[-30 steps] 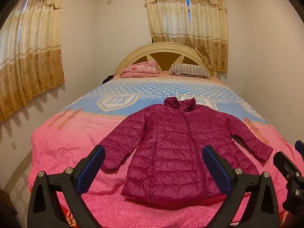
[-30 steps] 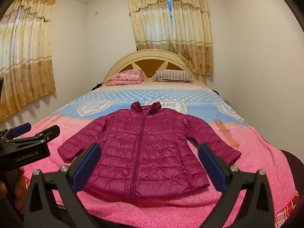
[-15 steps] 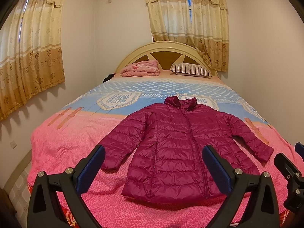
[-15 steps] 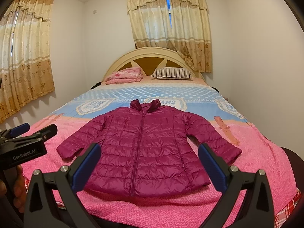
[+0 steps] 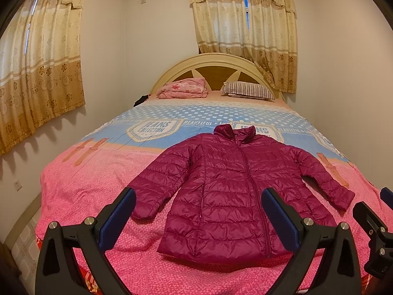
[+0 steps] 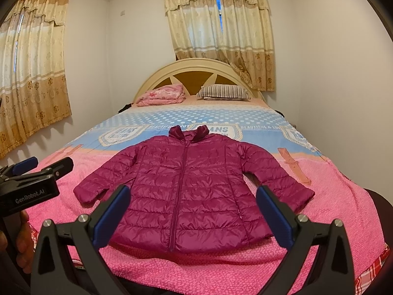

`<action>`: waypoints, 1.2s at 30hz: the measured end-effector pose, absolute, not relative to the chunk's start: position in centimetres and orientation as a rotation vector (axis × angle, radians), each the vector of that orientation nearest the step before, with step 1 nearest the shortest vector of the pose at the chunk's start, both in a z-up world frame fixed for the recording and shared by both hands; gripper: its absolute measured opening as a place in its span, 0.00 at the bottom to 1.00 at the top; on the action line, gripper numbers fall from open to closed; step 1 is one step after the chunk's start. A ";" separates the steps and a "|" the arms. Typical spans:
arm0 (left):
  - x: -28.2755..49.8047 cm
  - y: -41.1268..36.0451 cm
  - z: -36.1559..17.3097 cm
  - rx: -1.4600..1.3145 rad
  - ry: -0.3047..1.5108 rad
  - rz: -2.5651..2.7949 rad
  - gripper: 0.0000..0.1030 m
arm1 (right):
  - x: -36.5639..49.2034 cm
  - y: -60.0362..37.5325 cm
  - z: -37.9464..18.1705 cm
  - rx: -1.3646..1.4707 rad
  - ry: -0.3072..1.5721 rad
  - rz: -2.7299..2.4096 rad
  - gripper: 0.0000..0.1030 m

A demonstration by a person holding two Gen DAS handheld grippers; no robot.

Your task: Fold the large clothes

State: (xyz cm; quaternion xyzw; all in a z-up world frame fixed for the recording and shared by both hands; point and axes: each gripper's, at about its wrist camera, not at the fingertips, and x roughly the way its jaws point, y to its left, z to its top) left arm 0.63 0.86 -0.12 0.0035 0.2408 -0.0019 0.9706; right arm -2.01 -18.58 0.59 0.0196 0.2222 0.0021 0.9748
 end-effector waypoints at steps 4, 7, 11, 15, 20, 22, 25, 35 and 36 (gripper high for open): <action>0.6 0.9 -0.1 0.008 0.487 -0.005 0.99 | -2.0 -18.7 0.5 0.042 0.451 0.006 1.00; 0.6 0.9 -0.1 0.006 0.487 -0.006 0.99 | -1.9 -18.6 0.6 0.040 0.455 0.007 1.00; 0.7 0.9 -0.3 0.008 0.486 -0.007 0.99 | -1.9 -18.6 0.6 0.039 0.454 0.007 1.00; 0.7 0.9 -0.4 0.007 0.488 -0.006 0.99 | -1.9 -18.6 0.5 0.041 0.457 0.008 1.00; 0.7 0.9 -0.4 0.007 0.488 -0.006 0.99 | -1.9 -18.5 0.6 0.038 0.458 0.007 1.00; 0.7 0.8 -0.4 0.008 0.488 -0.006 0.99 | -1.9 -18.5 0.6 0.038 0.459 0.007 1.00; 0.7 0.8 -0.5 0.007 0.488 -0.006 0.99 | -1.9 -18.6 0.6 0.039 0.459 0.007 1.00; 0.7 0.8 -0.5 0.009 0.488 -0.005 0.99 | -1.9 -18.5 0.5 0.037 0.460 0.008 1.00; 0.7 0.8 -0.5 0.009 0.487 -0.006 0.99 | -1.9 -18.5 0.5 0.037 0.461 0.008 1.00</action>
